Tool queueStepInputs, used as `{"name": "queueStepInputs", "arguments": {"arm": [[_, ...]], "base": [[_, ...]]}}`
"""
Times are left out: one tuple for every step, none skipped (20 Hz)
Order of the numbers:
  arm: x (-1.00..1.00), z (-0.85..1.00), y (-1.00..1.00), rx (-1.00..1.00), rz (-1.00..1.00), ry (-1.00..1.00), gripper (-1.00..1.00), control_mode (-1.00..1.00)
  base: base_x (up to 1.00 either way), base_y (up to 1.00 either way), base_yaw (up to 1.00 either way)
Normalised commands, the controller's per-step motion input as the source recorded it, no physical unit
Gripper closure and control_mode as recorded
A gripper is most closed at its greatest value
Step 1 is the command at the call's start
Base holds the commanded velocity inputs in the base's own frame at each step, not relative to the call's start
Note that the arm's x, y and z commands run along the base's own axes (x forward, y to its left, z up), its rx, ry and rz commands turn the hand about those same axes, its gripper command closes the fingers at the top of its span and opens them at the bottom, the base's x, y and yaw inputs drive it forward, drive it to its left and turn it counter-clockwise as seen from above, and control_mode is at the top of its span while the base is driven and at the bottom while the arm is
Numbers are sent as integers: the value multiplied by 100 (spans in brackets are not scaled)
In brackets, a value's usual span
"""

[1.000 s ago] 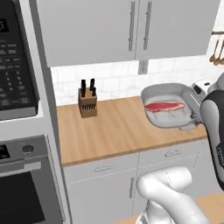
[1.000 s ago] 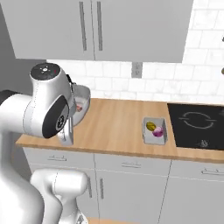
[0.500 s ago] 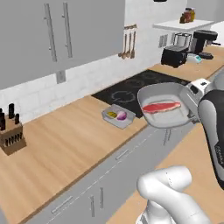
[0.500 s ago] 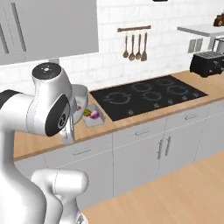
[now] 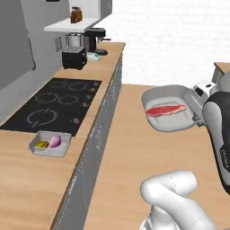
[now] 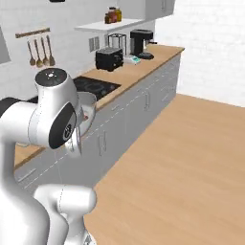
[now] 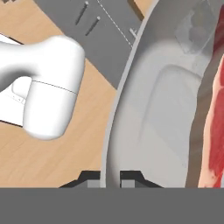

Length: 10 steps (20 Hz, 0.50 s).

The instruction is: Take the meat container that has the steak and place it on the second highest rack of the freezer. Then take the vegetable container that has the onion and lemon and place it on the highest rack of the freezer.

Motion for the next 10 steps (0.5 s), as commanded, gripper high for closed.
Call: {"name": "queueStepInputs", "arguments": {"arm": [[0, 0, 0, 0, 0, 0, 100, 100], [0, 0, 0, 0, 0, 0, 100, 100], [0, 0, 0, 0, 0, 0, 100, 100], [0, 0, 0, 0, 0, 0, 100, 100], [0, 0, 0, 0, 0, 0, 100, 100], [0, 0, 0, 0, 0, 0, 100, 100], [0, 0, 0, 0, 0, 0, 100, 100], [0, 0, 0, 0, 0, 0, 100, 100], [0, 0, 0, 0, 0, 0, 100, 100], [0, 0, 0, 0, 0, 0, 100, 100]], "base": [[0, 0, -95], [0, 0, -96], [0, 0, -98], [0, 0, -98], [0, 0, -98], [0, 0, -98], [0, 0, -99], [0, 0, -99], [0, 0, -100], [0, 0, -100]]}}
